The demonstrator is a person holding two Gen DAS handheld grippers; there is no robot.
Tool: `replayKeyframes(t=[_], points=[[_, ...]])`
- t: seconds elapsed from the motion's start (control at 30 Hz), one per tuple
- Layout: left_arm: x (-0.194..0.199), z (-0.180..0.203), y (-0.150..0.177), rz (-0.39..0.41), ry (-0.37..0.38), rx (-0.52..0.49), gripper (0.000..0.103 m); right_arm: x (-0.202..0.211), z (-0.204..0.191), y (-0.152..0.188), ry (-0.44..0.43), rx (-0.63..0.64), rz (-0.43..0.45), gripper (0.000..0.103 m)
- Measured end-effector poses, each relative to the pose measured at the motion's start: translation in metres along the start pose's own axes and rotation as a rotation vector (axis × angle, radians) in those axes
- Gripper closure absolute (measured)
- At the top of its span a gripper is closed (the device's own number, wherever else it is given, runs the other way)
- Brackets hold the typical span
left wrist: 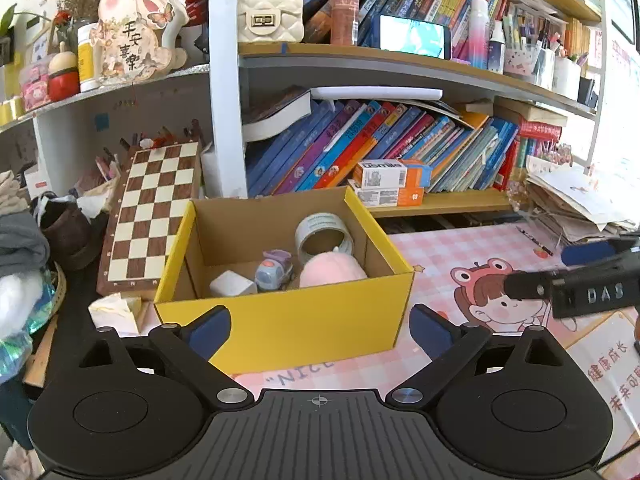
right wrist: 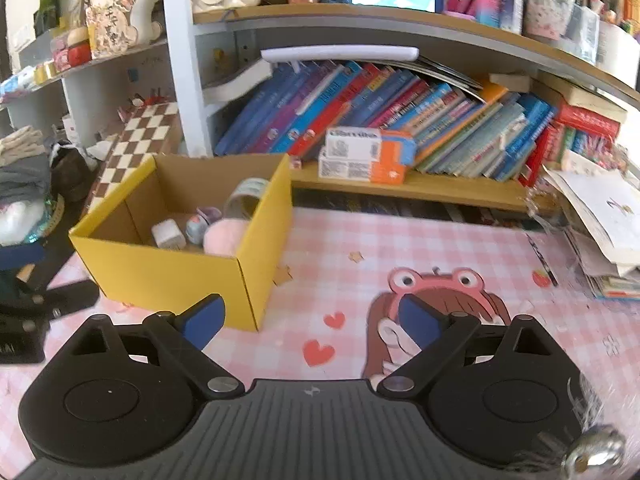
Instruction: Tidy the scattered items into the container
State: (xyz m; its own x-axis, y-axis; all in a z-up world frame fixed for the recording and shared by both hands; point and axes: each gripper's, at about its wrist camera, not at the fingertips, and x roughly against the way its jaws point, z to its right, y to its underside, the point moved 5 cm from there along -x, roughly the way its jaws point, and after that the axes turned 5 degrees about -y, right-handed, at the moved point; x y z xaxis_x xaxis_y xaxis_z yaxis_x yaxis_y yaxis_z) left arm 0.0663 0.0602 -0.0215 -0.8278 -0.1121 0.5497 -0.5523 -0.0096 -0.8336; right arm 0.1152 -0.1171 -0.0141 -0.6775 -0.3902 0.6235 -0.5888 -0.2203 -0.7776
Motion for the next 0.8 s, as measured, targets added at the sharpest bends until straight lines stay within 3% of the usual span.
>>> replayKeyframes(t=[0.63,0.8], points=[[0.005,0.023,0.031,-0.048,-0.04,0.038,0.005,0.01,0.004,0.054,0.092,-0.014,-0.005,0.001],[0.001,0.032,0.034,-0.068,-0.036,-0.011,0.005,0.005,0.0,0.058,0.088,0.01,-0.024,0.0]])
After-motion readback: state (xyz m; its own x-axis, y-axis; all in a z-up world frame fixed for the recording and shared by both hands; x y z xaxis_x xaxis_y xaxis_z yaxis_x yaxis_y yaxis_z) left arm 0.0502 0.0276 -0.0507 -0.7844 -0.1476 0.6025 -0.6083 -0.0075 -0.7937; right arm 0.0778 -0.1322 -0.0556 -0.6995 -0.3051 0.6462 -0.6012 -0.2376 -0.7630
